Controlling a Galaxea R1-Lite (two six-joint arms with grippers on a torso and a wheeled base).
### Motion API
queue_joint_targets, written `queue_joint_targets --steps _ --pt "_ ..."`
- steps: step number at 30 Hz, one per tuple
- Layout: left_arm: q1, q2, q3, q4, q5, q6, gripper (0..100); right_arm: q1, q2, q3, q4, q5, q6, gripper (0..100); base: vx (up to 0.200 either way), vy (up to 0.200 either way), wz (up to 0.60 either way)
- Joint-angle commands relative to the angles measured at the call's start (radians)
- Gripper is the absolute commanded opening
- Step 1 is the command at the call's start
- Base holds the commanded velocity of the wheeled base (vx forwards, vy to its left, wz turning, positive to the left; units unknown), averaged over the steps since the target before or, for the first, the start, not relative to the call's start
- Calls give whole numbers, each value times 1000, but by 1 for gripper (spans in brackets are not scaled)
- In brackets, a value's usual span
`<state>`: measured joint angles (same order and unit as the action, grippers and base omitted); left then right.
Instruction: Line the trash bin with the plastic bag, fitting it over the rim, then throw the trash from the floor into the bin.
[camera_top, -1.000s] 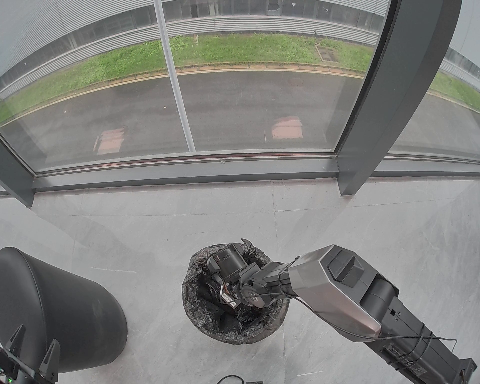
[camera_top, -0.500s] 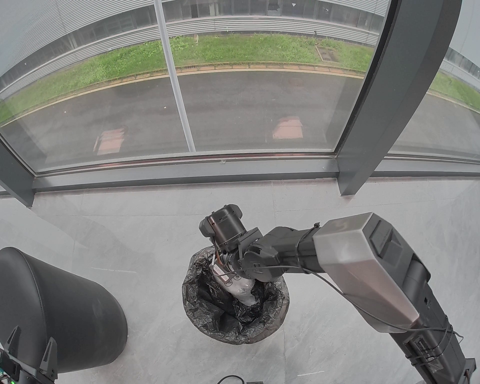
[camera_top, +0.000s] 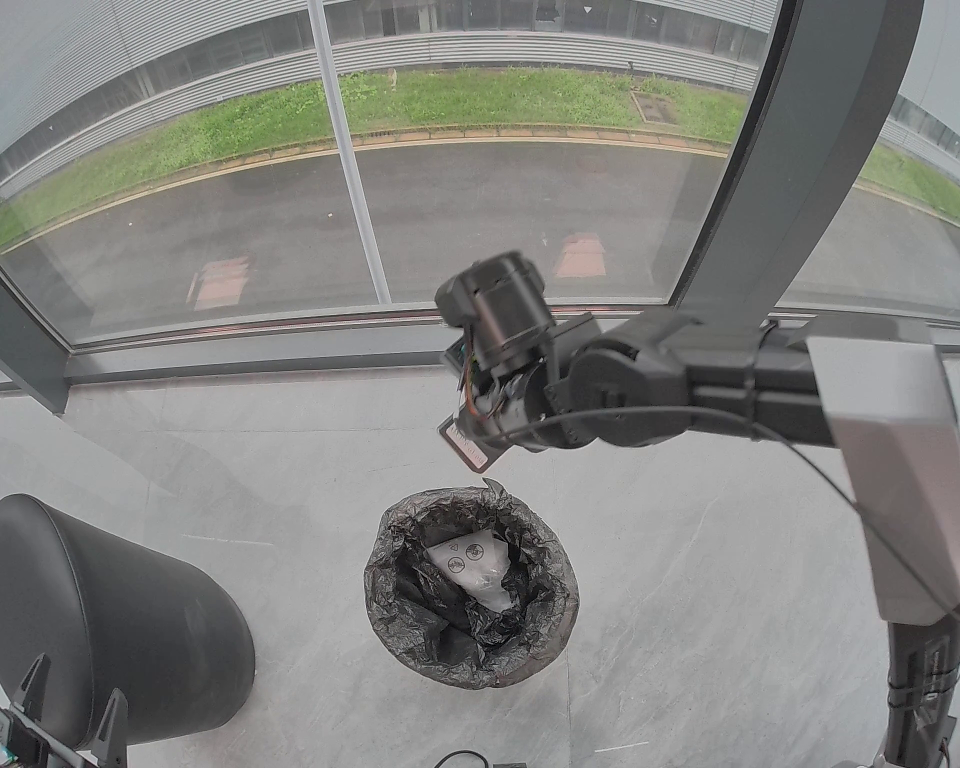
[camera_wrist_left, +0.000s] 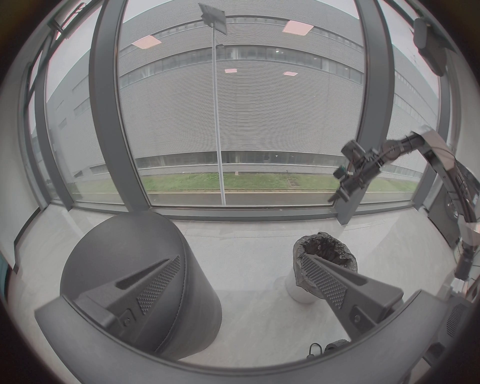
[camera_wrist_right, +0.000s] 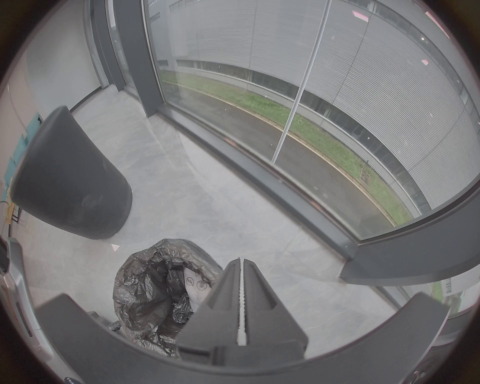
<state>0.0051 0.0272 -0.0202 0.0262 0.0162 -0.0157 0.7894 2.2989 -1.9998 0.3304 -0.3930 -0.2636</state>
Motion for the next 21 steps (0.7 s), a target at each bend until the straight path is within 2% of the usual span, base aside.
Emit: queue_joint_targets --steps 1,7,10,14,18,20,21 --pt "-5 -26 14 -5 -32 19 100 -4 -187 0 44 8 -32 0 0 0 0" --pt "-5 -24 14 -5 -35 10 100 -9 -319 0 142 9 -43 0 0 0 0" --pt "-5 -26 14 -5 -32 3 100 -10 -429 0 239 6 -52 0 0 0 0" --pt "-5 -26 14 -5 -32 7 100 -39 -547 0 322 2 -54 0 0 0 0" --pt "-5 -26 14 -5 -32 8 100 -139 -676 0 441 -1 -54 0 0 0 0" --pt "-5 -26 14 -5 -32 8 100 -233 -763 0 570 0 -54 0 0 0 0" --pt "-5 -26 14 -5 -32 8 100 -236 -768 0 576 0 -54 0 0 0 0"
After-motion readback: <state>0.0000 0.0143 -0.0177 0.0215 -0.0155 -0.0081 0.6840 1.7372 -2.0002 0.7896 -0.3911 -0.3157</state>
